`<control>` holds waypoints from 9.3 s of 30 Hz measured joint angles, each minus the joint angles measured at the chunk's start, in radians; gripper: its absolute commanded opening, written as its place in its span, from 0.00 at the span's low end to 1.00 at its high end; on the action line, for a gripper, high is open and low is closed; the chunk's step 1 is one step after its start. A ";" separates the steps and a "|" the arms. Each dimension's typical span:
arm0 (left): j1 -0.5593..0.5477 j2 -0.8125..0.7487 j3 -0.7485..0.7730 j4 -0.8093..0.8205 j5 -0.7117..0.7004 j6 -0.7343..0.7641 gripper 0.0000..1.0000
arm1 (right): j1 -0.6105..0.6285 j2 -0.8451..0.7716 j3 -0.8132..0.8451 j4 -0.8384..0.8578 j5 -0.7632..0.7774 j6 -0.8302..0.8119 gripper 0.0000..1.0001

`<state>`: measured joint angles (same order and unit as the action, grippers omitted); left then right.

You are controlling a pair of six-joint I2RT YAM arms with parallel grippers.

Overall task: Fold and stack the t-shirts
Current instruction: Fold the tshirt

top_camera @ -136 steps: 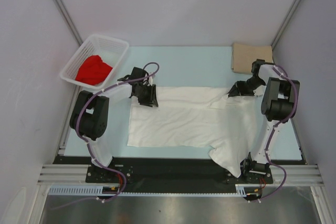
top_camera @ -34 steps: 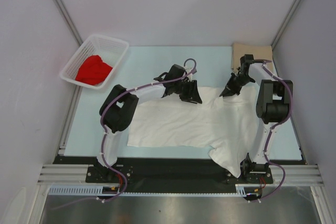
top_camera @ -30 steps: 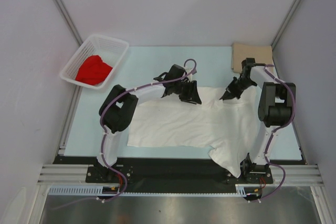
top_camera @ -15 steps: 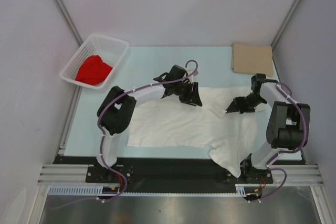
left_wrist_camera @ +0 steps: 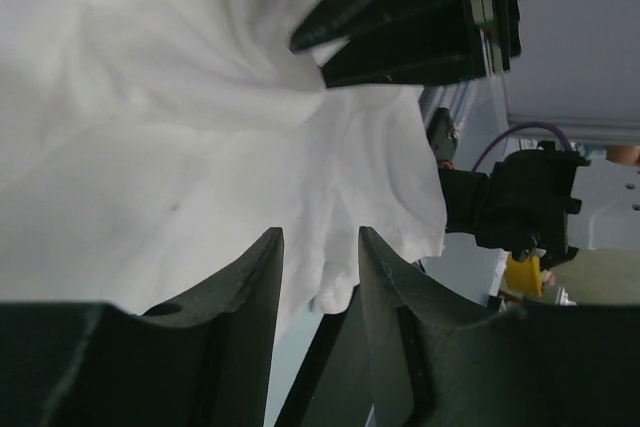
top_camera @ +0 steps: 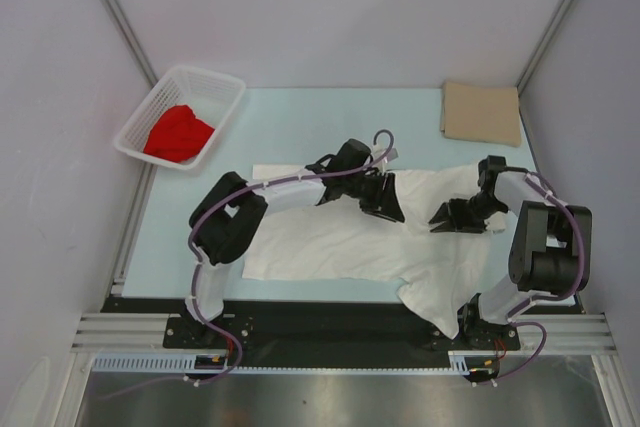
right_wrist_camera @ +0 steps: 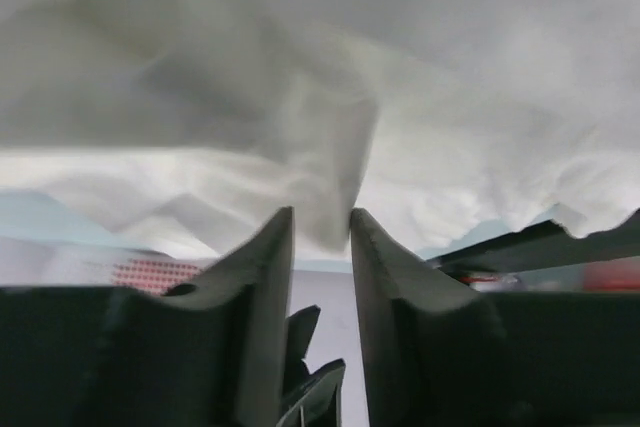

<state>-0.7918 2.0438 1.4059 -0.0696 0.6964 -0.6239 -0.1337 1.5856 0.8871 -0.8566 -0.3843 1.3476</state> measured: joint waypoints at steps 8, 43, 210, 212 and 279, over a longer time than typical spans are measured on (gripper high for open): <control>-0.088 0.051 0.030 0.082 0.013 -0.068 0.35 | -0.002 0.006 0.223 -0.095 0.144 -0.277 0.55; -0.289 0.231 0.399 -0.432 -0.650 0.199 0.54 | -0.082 0.010 0.027 0.040 0.077 -0.695 0.49; 0.711 0.072 0.173 -0.565 -0.522 0.424 0.69 | -0.207 0.644 0.893 0.018 0.184 -1.109 0.50; 0.711 0.069 0.172 -0.557 -0.529 0.424 0.72 | -0.208 0.645 0.893 0.019 0.179 -1.109 0.50; 0.657 -0.191 0.095 -0.560 -0.634 0.323 0.65 | 0.005 0.217 0.591 -0.161 0.257 -0.931 0.46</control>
<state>-0.1345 1.8530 1.5013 -0.6292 0.0624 -0.3004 -0.1287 1.8027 1.4776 -1.0180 -0.1268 0.4168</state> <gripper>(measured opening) 0.686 0.489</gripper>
